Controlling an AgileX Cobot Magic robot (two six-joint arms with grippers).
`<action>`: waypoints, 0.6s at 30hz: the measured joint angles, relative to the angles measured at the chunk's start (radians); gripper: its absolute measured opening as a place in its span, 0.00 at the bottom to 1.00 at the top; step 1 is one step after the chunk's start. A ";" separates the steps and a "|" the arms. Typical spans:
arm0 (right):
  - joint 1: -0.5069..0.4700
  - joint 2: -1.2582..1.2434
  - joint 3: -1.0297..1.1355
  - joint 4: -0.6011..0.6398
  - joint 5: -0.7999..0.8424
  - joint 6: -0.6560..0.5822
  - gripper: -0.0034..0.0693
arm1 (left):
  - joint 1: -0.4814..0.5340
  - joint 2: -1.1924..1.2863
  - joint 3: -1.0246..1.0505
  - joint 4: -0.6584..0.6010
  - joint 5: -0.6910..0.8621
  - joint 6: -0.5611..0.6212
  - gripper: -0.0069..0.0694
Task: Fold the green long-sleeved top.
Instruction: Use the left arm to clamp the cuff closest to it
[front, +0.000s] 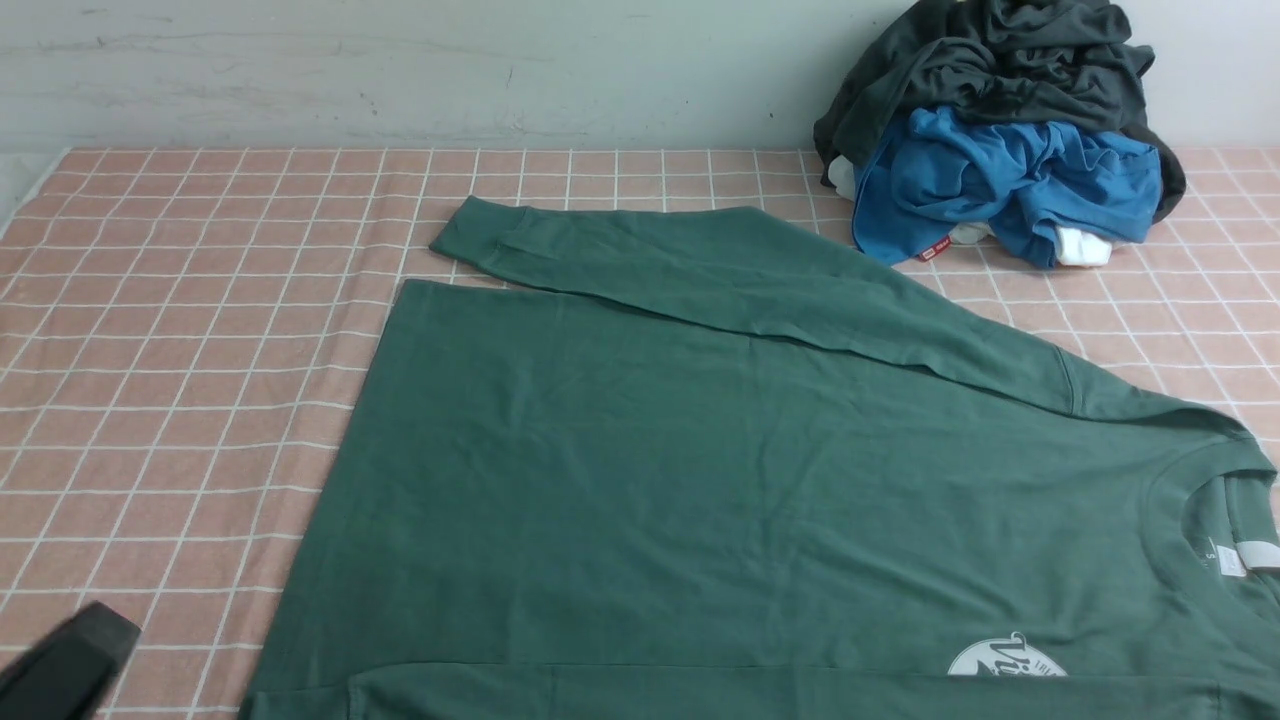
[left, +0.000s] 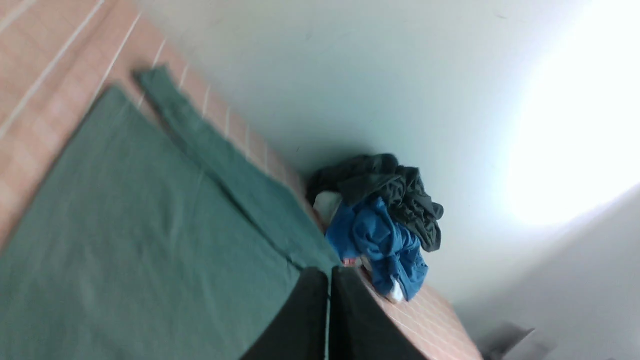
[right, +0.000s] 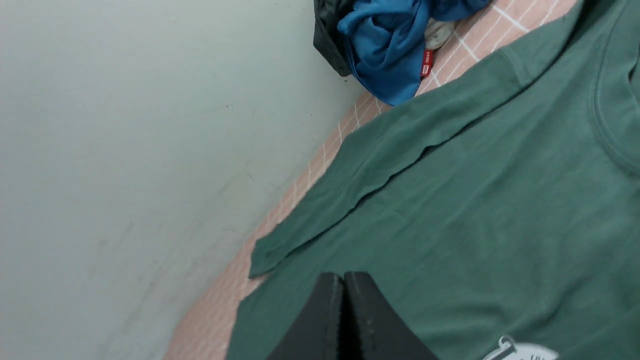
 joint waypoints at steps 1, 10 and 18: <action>0.000 0.000 0.000 0.000 0.000 -0.012 0.03 | 0.000 0.000 -0.007 0.000 0.000 0.017 0.09; 0.000 0.312 -0.402 -0.206 0.078 -0.452 0.03 | -0.001 0.445 -0.381 0.394 0.303 0.342 0.09; 0.132 0.738 -0.776 -0.447 0.577 -0.445 0.03 | -0.251 0.827 -0.578 0.963 0.662 0.131 0.18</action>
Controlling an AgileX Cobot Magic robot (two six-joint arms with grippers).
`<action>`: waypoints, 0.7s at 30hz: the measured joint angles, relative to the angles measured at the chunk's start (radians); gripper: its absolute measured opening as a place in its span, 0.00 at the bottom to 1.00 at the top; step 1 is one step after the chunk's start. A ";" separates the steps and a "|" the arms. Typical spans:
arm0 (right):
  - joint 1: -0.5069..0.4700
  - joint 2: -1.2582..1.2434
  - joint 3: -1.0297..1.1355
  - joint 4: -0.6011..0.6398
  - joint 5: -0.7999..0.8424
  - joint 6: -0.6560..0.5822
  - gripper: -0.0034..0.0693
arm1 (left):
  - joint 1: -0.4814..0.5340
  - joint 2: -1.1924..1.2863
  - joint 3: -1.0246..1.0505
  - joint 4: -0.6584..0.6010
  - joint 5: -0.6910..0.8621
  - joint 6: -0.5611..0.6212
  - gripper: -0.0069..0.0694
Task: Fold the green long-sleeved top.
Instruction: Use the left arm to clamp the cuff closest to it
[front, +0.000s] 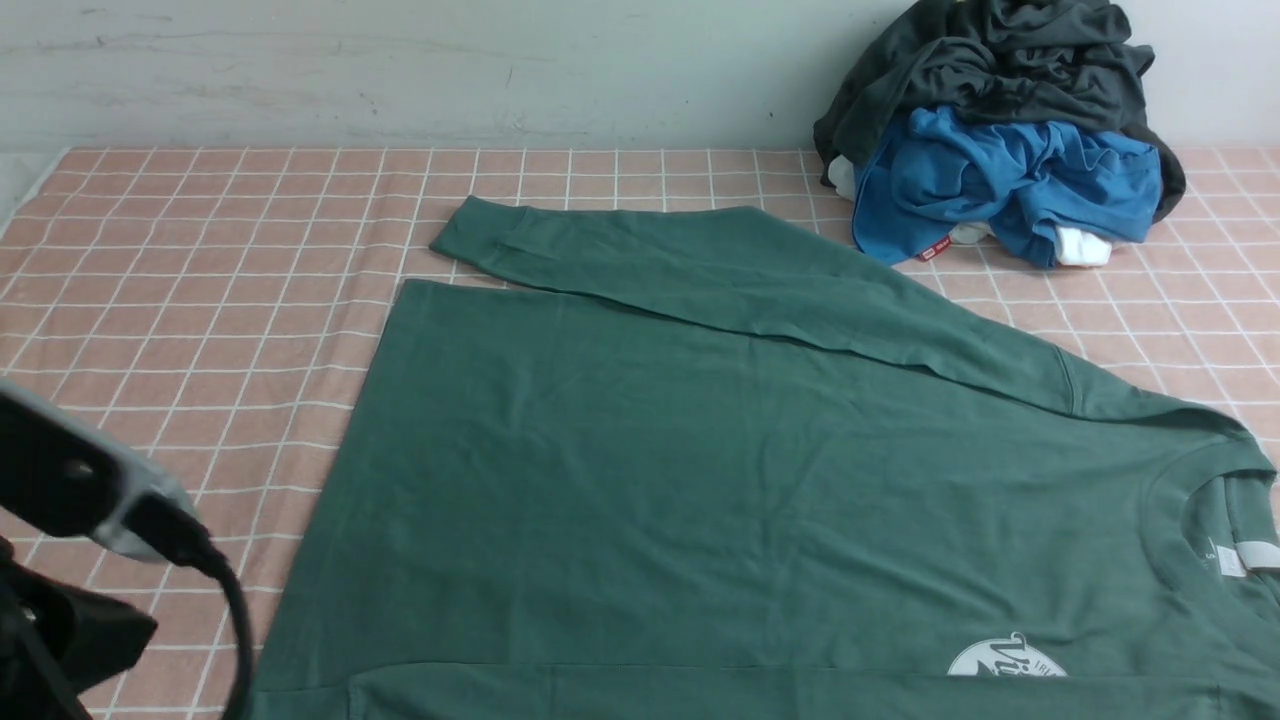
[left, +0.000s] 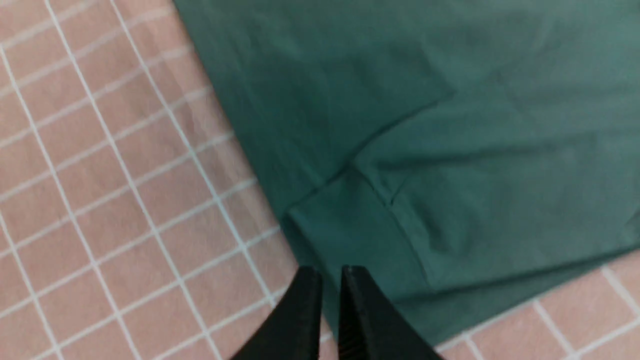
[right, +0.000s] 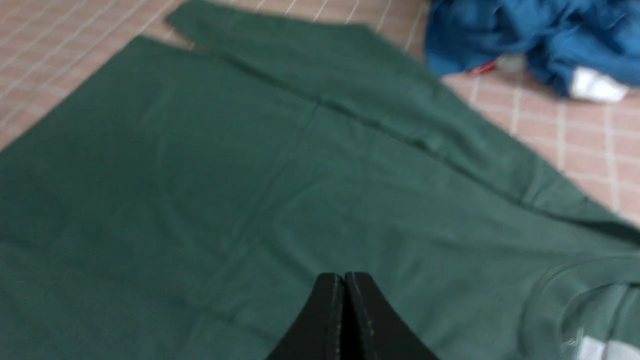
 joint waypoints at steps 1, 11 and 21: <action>0.023 0.028 -0.012 -0.011 0.045 0.008 0.03 | -0.027 0.019 0.000 0.030 0.012 -0.028 0.20; 0.235 0.213 -0.023 -0.148 0.290 0.026 0.03 | -0.218 0.355 0.070 0.150 -0.018 -0.308 0.66; 0.235 0.216 -0.020 -0.145 0.227 0.029 0.03 | -0.218 0.642 0.004 0.150 -0.207 -0.321 0.81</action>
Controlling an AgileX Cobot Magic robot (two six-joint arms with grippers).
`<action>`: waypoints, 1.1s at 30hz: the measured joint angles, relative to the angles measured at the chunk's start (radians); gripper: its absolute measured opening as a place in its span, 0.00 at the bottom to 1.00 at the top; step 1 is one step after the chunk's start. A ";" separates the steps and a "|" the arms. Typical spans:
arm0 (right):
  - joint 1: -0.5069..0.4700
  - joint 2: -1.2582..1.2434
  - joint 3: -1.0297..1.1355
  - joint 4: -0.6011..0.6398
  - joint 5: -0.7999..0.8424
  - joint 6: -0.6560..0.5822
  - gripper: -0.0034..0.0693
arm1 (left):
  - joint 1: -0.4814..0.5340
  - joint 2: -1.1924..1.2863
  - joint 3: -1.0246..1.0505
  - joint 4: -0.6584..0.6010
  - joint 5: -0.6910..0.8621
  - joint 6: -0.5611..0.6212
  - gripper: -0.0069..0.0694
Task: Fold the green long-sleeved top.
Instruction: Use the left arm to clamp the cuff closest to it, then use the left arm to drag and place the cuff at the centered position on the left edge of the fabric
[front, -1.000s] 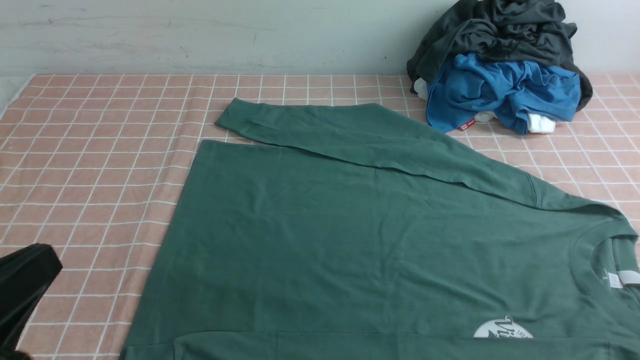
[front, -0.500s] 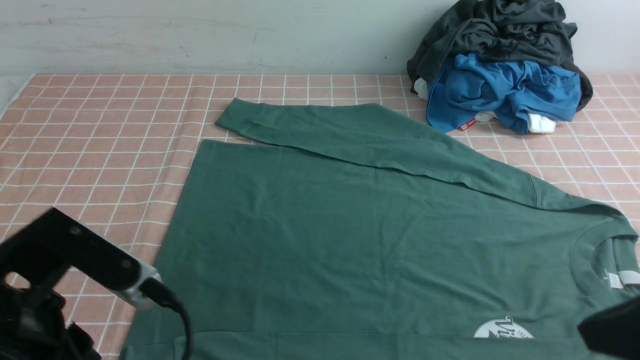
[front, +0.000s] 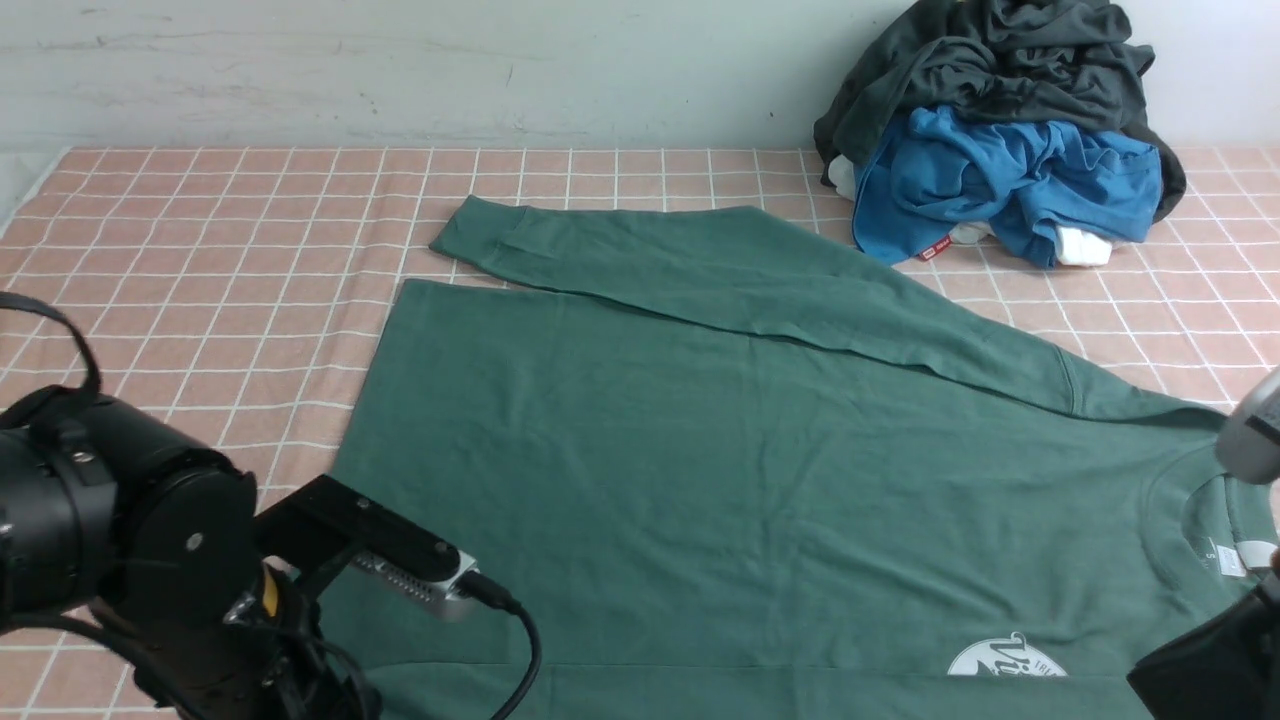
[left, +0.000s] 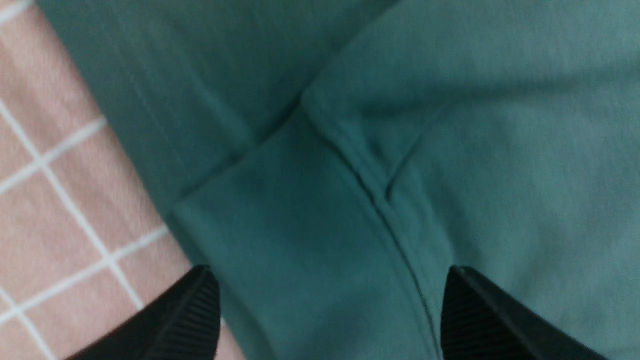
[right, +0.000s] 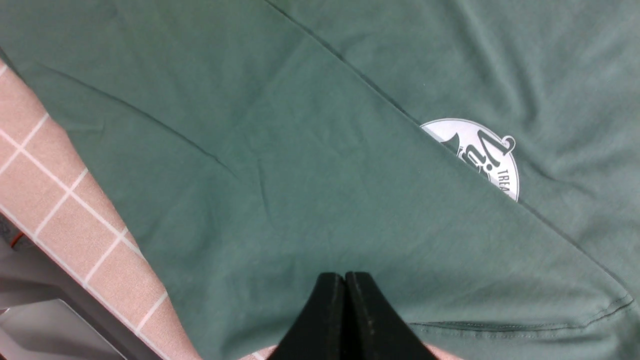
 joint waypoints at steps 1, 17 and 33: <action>0.000 0.000 0.000 0.000 0.000 0.000 0.03 | 0.000 0.005 -0.002 0.000 -0.005 0.000 0.81; 0.000 0.001 0.012 -0.001 -0.034 0.000 0.03 | 0.000 0.212 -0.137 -0.023 -0.061 0.001 0.27; 0.000 0.001 0.014 -0.005 -0.055 0.000 0.03 | -0.001 0.150 -0.297 -0.031 0.106 0.107 0.10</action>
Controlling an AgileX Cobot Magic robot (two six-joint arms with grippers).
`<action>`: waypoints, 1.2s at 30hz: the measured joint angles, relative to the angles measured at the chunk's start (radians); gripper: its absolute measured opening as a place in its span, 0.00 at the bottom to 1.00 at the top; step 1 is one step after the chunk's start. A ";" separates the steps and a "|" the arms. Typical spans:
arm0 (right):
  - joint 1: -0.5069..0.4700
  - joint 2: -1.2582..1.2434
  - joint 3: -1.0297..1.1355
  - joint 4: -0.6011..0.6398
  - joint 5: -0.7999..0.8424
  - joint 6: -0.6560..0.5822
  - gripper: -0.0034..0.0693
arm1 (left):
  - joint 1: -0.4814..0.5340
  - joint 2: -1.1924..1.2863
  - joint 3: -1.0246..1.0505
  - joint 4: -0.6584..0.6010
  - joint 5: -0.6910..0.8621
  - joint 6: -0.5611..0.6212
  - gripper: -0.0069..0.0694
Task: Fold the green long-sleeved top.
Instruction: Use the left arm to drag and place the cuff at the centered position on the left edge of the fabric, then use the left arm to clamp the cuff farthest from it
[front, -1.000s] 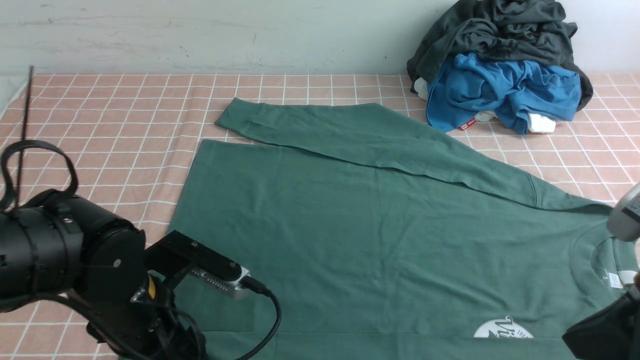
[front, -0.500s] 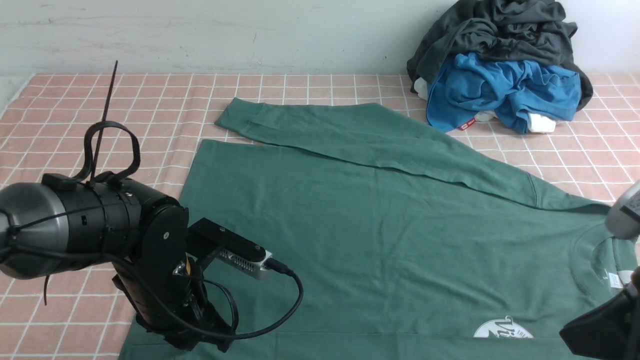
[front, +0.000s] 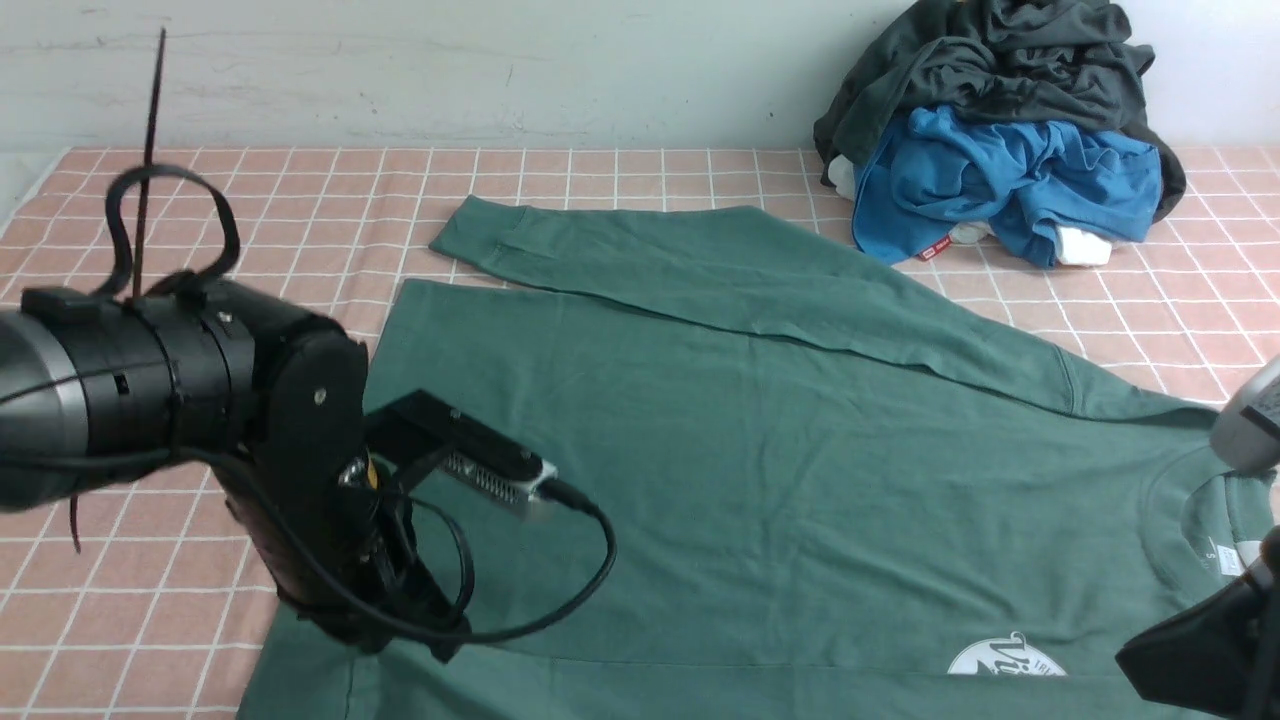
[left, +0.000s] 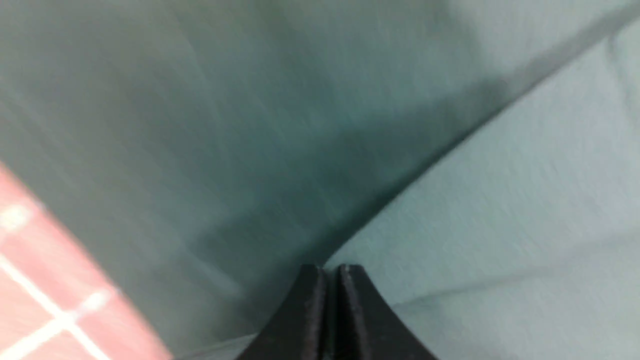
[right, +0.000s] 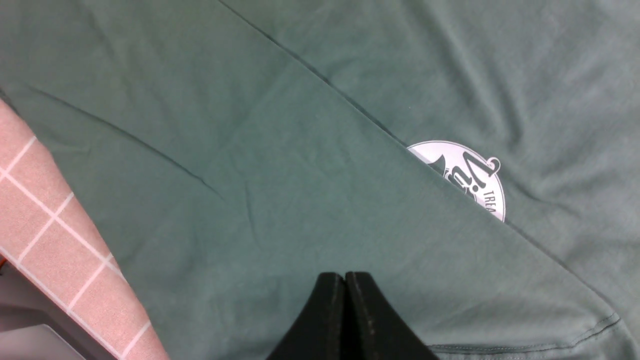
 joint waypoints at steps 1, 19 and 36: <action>0.000 0.000 0.001 -0.005 -0.006 0.000 0.03 | 0.000 0.000 -0.046 0.014 0.017 0.000 0.10; 0.000 0.000 0.003 -0.139 -0.108 0.114 0.03 | 0.046 0.384 -0.707 0.131 0.225 0.048 0.10; 0.000 0.075 0.004 -0.195 -0.258 0.178 0.03 | 0.209 0.508 -0.838 -0.047 0.167 0.027 0.56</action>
